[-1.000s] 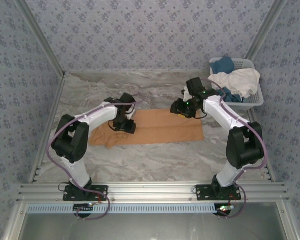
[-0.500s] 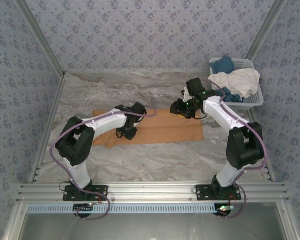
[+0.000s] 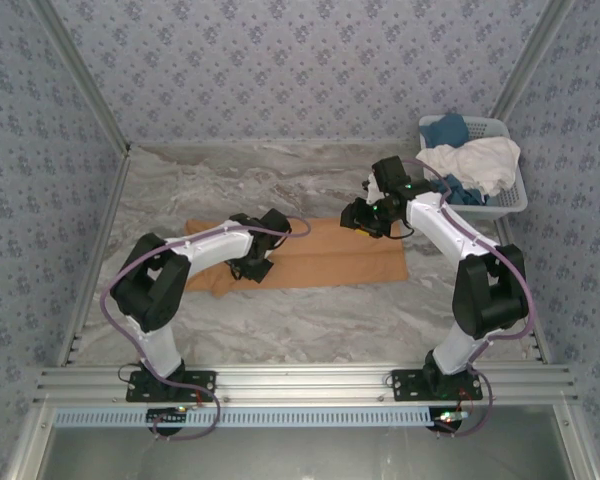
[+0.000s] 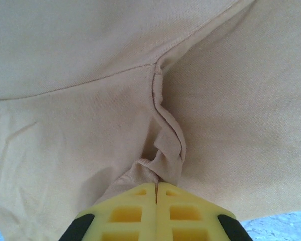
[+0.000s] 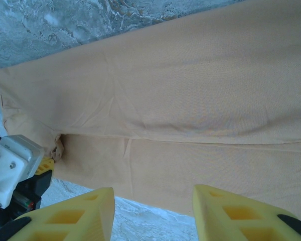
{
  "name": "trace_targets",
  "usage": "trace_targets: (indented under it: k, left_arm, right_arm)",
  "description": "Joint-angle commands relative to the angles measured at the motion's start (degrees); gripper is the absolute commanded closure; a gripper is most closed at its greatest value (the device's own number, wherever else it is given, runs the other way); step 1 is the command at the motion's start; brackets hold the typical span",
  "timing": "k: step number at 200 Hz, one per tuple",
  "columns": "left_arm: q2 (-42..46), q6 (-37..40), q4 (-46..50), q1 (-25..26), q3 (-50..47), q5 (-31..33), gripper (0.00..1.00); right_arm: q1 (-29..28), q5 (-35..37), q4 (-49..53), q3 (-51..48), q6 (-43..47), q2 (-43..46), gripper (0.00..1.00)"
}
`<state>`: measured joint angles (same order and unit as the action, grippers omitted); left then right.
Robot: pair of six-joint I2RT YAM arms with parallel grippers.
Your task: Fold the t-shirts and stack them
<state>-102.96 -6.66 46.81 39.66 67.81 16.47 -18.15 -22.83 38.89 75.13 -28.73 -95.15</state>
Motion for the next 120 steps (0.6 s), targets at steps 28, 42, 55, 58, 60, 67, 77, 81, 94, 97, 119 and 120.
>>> trace_targets:
  k: [28,42,55,58,60,67,77,81,94,97,119,120]
  left_arm:
    - [3.92,-12.27,7.34,0.01,2.43,-11.45,1.00]
    - [3.75,-17.27,7.73,-0.19,2.60,-15.73,1.00]
    - [3.17,-22.44,7.67,-0.58,2.55,-18.44,1.00]
    - [2.98,-23.35,7.64,-0.68,2.65,-18.97,1.00]
    - [2.84,-24.11,7.61,-0.78,2.69,-19.25,1.00]
    - [2.31,-26.75,7.76,-1.15,2.89,-19.65,1.00]
    - [1.85,-30.04,7.00,-1.89,2.87,-21.11,1.00]
    - [1.70,-31.39,6.63,-2.21,2.79,-21.55,1.00]
    - [1.08,-35.08,5.36,-3.39,2.51,-23.39,1.00]
    - [0.95,-35.78,4.91,-3.64,2.35,-24.00,1.00]
    - [0.72,-39.27,2.14,-5.36,1.48,-27.63,0.80]
    - [0.73,-39.42,2.01,-5.46,1.42,-27.81,0.79]
  right_arm:
    - [-0.14,-1.87,1.71,-0.87,-0.27,1.66,0.54]
    - [0.26,-2.51,1.62,-1.64,-0.25,2.11,0.54]
    - [0.44,-2.81,1.71,-2.05,-0.19,2.38,0.54]
    - [0.48,-2.90,1.79,-2.13,-0.11,2.37,0.54]
    - [0.48,-2.92,1.80,-2.17,-0.10,2.39,0.54]
    - [0.56,-3.01,1.80,-2.34,-0.02,2.51,0.54]
    - [0.66,-3.10,1.85,-2.57,0.10,2.50,0.54]
    - [0.66,-3.14,1.80,-2.66,0.12,2.52,0.54]
    - [0.66,-3.16,1.71,-2.84,0.26,2.52,0.54]
    - [0.66,-3.16,1.67,-2.80,0.21,2.52,0.54]
    - [0.66,-3.08,1.52,-3.14,0.12,2.52,0.54]
    - [0.66,-3.04,1.53,-3.15,0.10,2.52,0.54]
